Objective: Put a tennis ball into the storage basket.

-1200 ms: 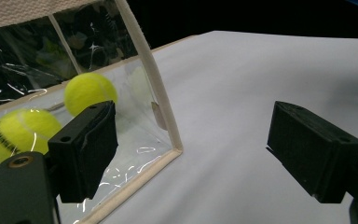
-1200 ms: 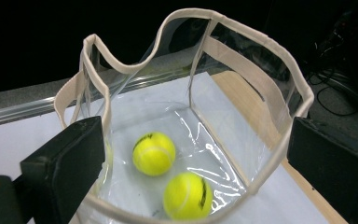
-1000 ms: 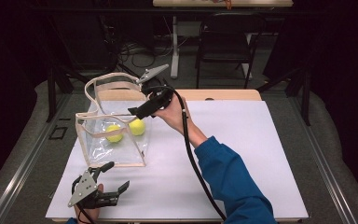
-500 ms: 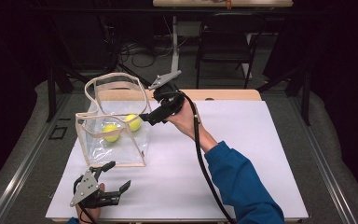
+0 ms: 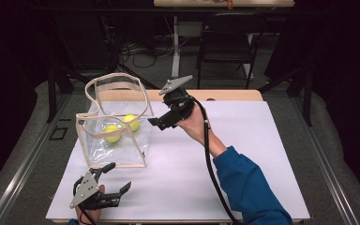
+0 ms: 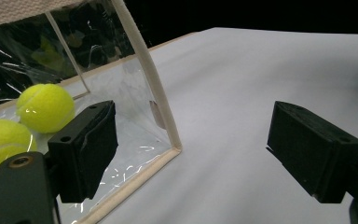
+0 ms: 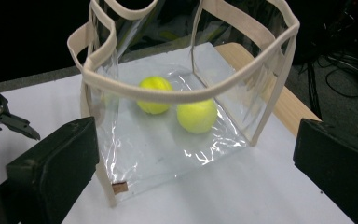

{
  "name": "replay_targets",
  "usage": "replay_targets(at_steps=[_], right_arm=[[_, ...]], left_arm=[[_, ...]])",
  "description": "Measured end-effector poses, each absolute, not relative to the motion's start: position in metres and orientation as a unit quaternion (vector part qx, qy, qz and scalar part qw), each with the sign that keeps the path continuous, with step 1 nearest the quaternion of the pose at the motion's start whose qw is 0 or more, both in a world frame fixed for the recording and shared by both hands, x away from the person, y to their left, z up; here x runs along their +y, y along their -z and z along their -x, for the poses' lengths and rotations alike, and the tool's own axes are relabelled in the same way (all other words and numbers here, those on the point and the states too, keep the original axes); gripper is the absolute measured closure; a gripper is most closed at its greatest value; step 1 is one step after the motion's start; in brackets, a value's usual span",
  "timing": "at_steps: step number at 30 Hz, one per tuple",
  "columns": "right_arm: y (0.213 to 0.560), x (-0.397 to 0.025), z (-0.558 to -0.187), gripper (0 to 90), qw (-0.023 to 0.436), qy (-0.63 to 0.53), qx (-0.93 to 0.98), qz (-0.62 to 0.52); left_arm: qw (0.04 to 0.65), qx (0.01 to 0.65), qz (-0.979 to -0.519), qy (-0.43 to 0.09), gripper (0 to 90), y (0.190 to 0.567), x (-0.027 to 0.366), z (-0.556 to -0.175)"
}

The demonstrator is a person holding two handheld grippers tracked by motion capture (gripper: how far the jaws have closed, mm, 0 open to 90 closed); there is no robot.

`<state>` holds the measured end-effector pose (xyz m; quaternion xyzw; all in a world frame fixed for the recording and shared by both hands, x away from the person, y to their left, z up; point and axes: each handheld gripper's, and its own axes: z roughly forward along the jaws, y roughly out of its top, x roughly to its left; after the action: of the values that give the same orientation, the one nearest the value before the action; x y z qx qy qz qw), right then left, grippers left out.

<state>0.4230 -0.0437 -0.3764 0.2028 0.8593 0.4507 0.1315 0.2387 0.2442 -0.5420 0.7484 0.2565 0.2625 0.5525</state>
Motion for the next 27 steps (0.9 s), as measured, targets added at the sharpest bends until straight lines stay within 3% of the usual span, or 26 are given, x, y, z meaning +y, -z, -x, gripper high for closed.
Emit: replay_targets(at_steps=[27], right_arm=[[0.428, -0.11, -0.385, 0.0, 0.135, -0.417, 0.87, -0.227]], left_arm=[[0.55, 0.255, -0.751, -0.262, 15.9, 0.542, 0.244, -0.238]])
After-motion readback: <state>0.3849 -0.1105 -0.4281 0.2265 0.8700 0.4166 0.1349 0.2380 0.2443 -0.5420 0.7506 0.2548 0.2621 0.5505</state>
